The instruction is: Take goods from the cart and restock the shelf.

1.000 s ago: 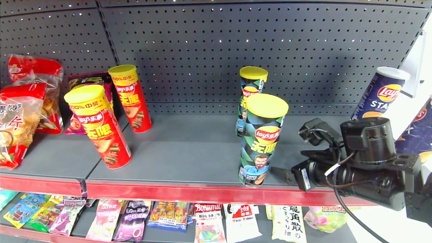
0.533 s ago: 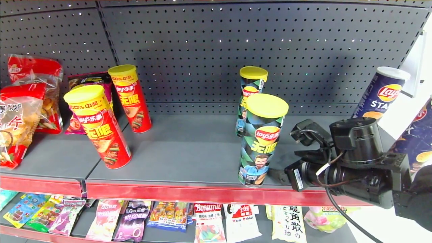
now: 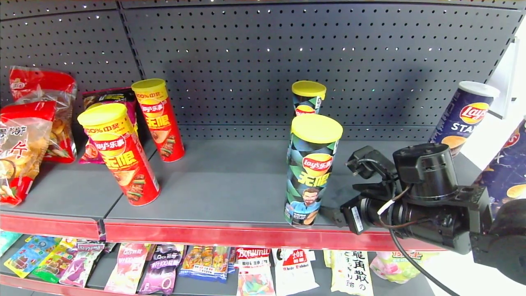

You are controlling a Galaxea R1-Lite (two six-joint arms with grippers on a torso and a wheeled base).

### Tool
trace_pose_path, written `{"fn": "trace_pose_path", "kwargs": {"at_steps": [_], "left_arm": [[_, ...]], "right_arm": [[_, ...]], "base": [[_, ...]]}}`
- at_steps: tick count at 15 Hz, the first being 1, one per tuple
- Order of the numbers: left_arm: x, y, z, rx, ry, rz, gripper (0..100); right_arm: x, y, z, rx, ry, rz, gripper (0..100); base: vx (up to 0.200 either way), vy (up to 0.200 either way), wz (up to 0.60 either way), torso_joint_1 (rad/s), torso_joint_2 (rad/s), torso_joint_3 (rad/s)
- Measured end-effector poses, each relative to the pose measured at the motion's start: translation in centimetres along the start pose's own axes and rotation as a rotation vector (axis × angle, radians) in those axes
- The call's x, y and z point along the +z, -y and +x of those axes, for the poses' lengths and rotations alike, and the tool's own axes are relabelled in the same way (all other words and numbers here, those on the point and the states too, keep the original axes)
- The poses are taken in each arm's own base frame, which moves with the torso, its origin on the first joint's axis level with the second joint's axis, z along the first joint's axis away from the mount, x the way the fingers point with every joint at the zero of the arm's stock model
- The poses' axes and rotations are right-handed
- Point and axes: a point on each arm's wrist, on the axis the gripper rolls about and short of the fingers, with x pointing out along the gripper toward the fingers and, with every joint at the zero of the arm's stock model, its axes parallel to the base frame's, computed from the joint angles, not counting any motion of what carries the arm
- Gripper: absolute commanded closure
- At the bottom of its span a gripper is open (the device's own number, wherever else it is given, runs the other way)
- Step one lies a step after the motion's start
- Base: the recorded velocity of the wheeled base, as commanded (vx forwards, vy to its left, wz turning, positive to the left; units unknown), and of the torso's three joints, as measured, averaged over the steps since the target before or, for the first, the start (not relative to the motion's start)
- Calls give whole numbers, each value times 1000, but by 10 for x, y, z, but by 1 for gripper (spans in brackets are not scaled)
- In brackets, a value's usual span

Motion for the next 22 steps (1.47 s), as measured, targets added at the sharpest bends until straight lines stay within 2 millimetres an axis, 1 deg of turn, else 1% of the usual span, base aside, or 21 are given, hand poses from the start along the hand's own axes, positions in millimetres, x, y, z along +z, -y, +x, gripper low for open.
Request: {"fn": "trace_pose_path", "kwargs": {"at_steps": [8,18,20,22], "left_arm": [[0,0,0,0,0,0,0],[0,0,0,0,0,0,0],[0,0,0,0,0,0,0],[0,0,0,0,0,0,0]], "right_arm": [[2,-5,2,-2,1,-8,0],[3,-7,-1,6,13,-11,0],[0,-6,-5,2,9,-10,0],[-4,-1,-15,-8,13,-3,0]], "base": [[0,0,0,0,0,0],[0,0,0,0,0,0],[0,0,0,0,0,0],[0,0,0,0,0,0]]}}
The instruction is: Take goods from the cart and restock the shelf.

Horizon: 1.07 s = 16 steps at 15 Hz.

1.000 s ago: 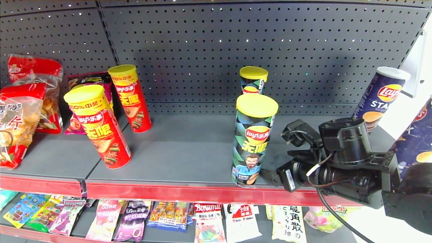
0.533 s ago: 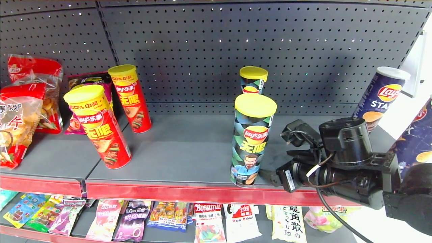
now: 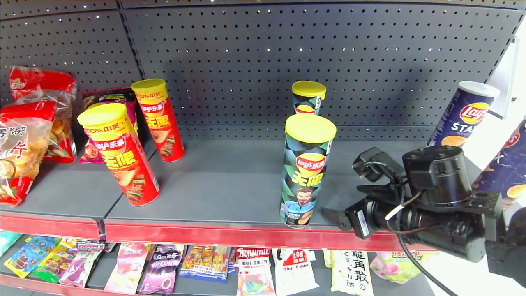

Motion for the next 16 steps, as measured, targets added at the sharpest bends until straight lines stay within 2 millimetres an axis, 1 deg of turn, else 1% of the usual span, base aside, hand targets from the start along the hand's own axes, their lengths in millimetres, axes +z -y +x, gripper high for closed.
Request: {"fn": "trace_pose_path", "kwargs": {"at_steps": [2,4,5,7,9,11,13,16], "left_arm": [[0,0,0,0,0,0,0],[0,0,0,0,0,0,0],[0,0,0,0,0,0,0],[0,0,0,0,0,0,0],[0,0,0,0,0,0,0],[0,0,0,0,0,0,0],[0,0,0,0,0,0,0],[0,0,0,0,0,0,0]], "right_arm": [[-3,5,-18,-7,29,7,0],[-11,12,-47,-9,73,10,0],[-19,16,-66,-12,102,7,0],[-44,26,-106,-26,175,6,0],[-71,34,-140,-64,265,25,0],[-95,38,-167,-111,368,52,0],[-118,38,-187,-176,466,90,0],[-138,33,-200,-243,535,142,0]], "base": [[0,0,0,0,0,0],[0,0,0,0,0,0],[0,0,0,0,0,0],[0,0,0,0,0,0],[0,0,0,0,0,0],[0,0,0,0,0,0],[0,0,0,0,0,0],[0,0,0,0,0,0]]}}
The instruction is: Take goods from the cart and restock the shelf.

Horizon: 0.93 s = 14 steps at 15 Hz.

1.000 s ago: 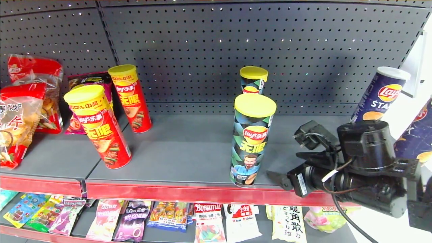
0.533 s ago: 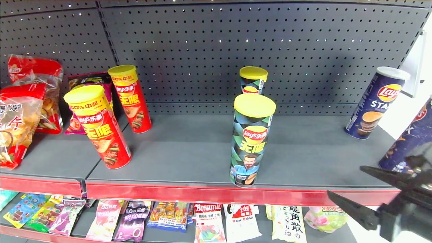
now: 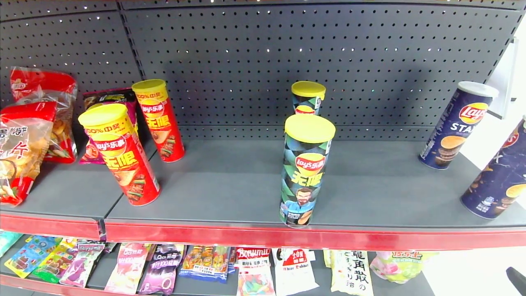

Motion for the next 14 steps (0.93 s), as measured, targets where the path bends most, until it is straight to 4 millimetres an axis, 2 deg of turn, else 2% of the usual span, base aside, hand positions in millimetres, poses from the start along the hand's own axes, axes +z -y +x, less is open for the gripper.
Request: {"fn": "trace_pose_path", "kwargs": {"at_steps": [4,8,10,14], "left_arm": [[0,0,0,0,0,0,0],[0,0,0,0,0,0,0],[0,0,0,0,0,0,0],[0,0,0,0,0,0,0]], "right_arm": [[-26,-2,-20,-162,29,32,0],[-50,-5,-33,-214,-12,133,0],[-52,-7,-36,-194,16,167,0],[-54,-9,-38,-116,31,72,0]], "base": [[0,0,0,0,0,0],[0,0,0,0,0,0],[0,0,0,0,0,0],[0,0,0,0,0,0]]}}
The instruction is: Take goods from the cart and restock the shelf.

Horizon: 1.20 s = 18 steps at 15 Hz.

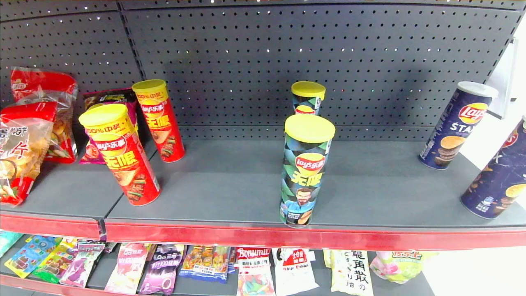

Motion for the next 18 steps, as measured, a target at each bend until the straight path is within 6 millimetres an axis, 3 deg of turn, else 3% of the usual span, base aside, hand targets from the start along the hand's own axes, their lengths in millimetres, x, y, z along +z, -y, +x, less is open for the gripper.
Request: {"fn": "trace_pose_path", "kwargs": {"at_steps": [2,18], "left_arm": [[0,0,0,0,0,0,0],[0,0,0,0,0,0,0]], "right_arm": [[0,0,0,12,5,-94,0],[1,-1,0,32,11,0,0]], "base": [[0,0,0,0,0,0],[0,0,0,0,0,0]]}}
